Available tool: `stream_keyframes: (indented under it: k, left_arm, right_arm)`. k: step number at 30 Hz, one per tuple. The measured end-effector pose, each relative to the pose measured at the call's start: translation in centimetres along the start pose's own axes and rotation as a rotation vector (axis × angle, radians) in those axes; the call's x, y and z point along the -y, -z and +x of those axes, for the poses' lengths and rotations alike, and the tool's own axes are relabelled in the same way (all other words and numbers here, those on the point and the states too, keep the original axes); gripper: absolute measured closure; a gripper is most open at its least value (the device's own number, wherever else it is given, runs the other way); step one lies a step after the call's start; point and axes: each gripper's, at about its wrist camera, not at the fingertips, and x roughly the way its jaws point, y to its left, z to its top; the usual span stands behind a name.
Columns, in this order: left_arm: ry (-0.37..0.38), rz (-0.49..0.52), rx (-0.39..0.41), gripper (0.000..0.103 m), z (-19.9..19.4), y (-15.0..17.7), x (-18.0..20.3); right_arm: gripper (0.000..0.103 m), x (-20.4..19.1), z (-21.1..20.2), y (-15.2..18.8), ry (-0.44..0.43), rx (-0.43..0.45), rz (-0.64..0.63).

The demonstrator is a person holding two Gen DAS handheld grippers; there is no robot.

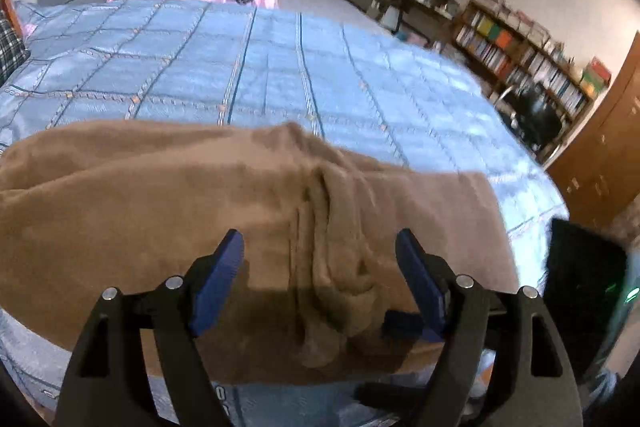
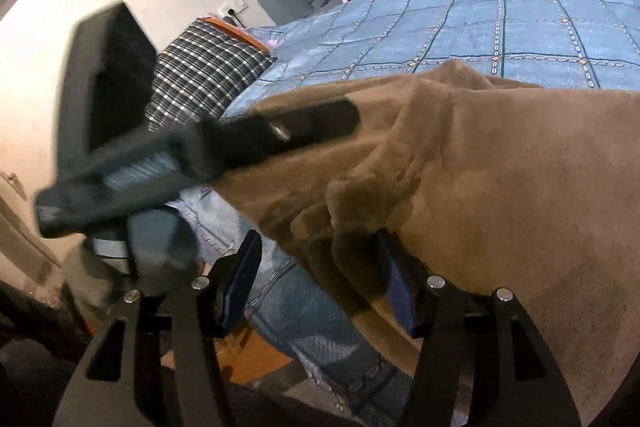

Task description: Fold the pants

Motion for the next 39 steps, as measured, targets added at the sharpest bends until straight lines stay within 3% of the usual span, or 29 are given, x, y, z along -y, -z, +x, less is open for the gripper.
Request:
stream_keyframes:
  k: [3,7,11,14,22,29,34,39]
  left_arm:
    - [-0.057,0.007,-0.054,0.023,1.3,0.9,-0.4]
    - [-0.088,0.010,-0.086,0.023,1.9,1.8,-1.4]
    - [-0.188,0.044,-0.095,0.023,2.4,2.6,-2.1]
    - [-0.191,0.028,-0.107,0.023,2.7,3.1,-2.7]
    - [-0.227,0.046,-0.072,0.016,3.4,3.6,-2.8]
    - [-0.148,-0.038,0.035,0.017,0.0,3.0,-4.2]
    - [-0.201,-0.130,0.137,0.017,-4.2,2.5,-7.0]
    - [-0.275,-0.275,0.179,0.017,-7.2,3.1,-11.4]
  right_arm:
    - [0.044,0.2,-2.1,0.4,0.021,0.022,-0.031]
    - [0.044,1.9,-5.2,1.0,0.070,0.085,0.027]
    - [0.044,4.0,-6.6,1.3,0.191,0.138,0.111]
    - [0.044,5.1,-5.8,1.2,0.322,0.129,0.130]
    - [0.042,4.6,-2.0,2.3,0.506,0.056,-0.017]
    - [0.041,4.2,-3.4,1.8,0.467,0.077,0.013]
    - [0.041,1.4,-3.4,0.6,0.474,0.107,-0.078]
    - [0.041,-0.5,-2.1,-1.1,0.460,0.102,-0.145]
